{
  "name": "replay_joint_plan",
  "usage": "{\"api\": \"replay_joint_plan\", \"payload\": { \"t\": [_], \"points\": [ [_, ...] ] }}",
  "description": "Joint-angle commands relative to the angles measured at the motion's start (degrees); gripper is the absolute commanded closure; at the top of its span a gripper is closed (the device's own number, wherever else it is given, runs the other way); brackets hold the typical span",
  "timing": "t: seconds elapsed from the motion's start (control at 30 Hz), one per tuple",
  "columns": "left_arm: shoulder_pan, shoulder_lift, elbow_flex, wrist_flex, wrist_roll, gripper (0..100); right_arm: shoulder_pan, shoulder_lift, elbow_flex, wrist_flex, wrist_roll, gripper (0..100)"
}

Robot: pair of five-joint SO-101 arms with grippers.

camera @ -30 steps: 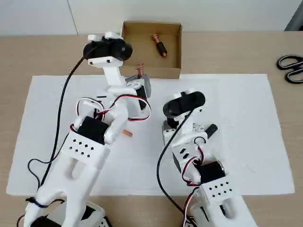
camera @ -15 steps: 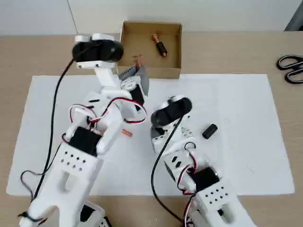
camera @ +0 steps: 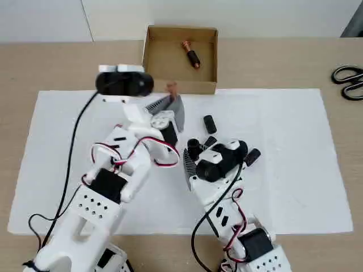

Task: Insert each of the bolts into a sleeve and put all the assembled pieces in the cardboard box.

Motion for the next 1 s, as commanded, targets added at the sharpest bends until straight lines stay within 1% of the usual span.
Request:
{"api": "replay_joint_plan", "payload": {
  "t": [0.0,0.17,0.27,0.37,0.5,0.57,0.77,0.97],
  "points": [
    [2.11,-2.37,0.92,-3.52,0.26,99,-0.40,-2.33,-0.62,2.59,0.62,99.5],
    [2.73,-2.46,1.89,-5.89,0.00,99,-0.40,-2.33,-0.79,3.56,0.35,99.5],
    [2.81,-2.46,1.89,-5.89,-2.99,99,-0.40,-2.33,-0.53,3.56,-2.02,99.5],
    [3.87,-3.60,2.15,-5.71,-4.57,99,-0.40,-2.33,-0.35,3.56,-2.37,99.5],
    [6.24,-6.68,5.67,-5.98,-8.00,99,-0.22,-2.24,-0.26,3.56,-2.37,99.5],
    [6.42,-7.91,7.60,-6.42,-8.09,99,-0.22,-2.24,-0.26,3.56,-2.37,99.5],
    [6.42,-10.46,13.14,-12.84,-8.26,99,-0.13,-2.24,-0.26,3.56,-2.46,99.5],
    [6.51,-10.73,14.37,-13.19,-8.00,99,-0.04,-2.24,-0.26,3.56,-2.46,99.5]
  ]
}}
